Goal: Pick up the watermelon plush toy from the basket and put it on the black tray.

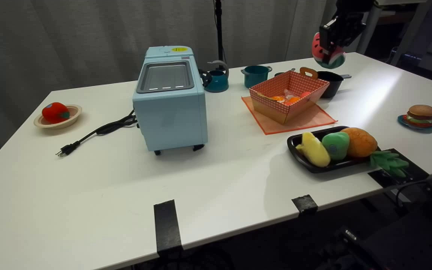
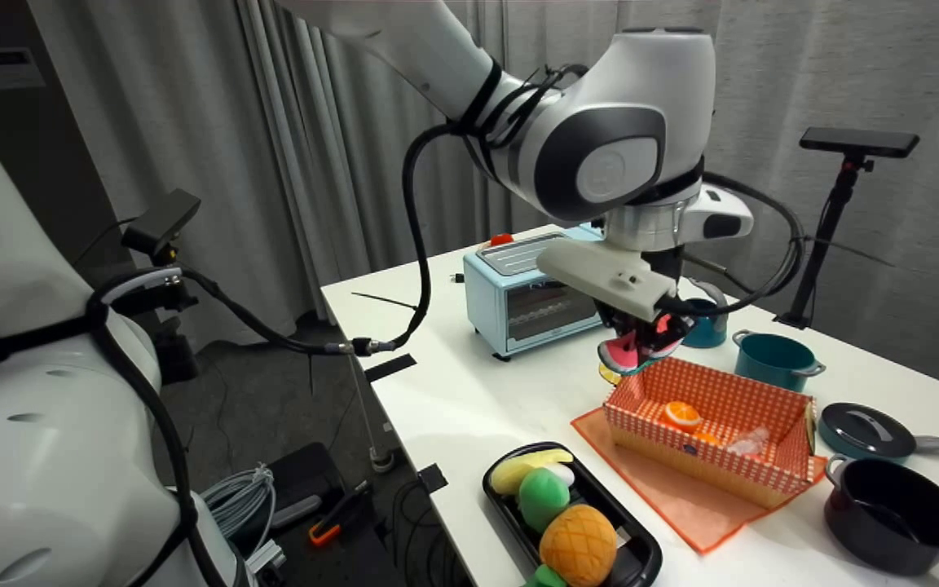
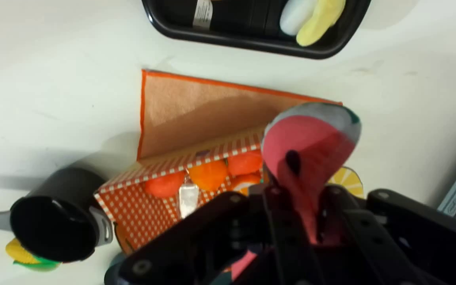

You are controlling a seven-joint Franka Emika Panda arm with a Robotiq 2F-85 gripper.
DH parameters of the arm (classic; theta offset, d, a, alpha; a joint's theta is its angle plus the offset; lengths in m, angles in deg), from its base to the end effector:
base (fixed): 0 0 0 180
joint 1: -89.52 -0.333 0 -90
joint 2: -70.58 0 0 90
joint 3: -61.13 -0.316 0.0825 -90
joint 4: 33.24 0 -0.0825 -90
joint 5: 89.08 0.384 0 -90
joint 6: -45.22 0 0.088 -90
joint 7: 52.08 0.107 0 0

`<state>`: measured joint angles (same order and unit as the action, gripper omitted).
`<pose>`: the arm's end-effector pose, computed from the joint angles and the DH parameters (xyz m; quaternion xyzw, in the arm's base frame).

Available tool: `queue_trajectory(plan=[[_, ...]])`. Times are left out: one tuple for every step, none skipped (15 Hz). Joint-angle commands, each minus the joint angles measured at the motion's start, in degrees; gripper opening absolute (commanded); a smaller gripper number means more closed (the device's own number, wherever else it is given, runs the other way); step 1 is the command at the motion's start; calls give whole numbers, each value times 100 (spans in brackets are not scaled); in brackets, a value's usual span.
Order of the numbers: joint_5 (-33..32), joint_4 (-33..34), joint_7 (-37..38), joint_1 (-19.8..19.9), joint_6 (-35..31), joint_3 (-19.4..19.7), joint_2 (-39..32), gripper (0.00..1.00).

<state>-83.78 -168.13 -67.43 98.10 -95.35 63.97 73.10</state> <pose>0.5001 -0.1011 0.3611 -0.9969 -0.0006 -0.0770 0.0155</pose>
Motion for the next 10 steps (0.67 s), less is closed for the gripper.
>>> queue_trajectory(plan=[[-55,-639,-168,-113,-319,149,49,3],[-115,-743,-131,-111,-403,151,-41,3],[-128,-837,-130,-114,-529,151,-141,3],[-150,-936,-116,-114,-666,147,-230,3],[-159,-988,-104,-117,-764,138,-338,3],[-207,-1051,-89,-121,-868,126,-451,3],[-267,-1096,-64,-125,-962,115,-562,3],[-316,-1126,-52,-128,-1032,105,-689,3],[-361,-1147,-36,-129,-1086,98,-795,3],[-433,-1156,-11,-131,-1127,94,-908,3]])
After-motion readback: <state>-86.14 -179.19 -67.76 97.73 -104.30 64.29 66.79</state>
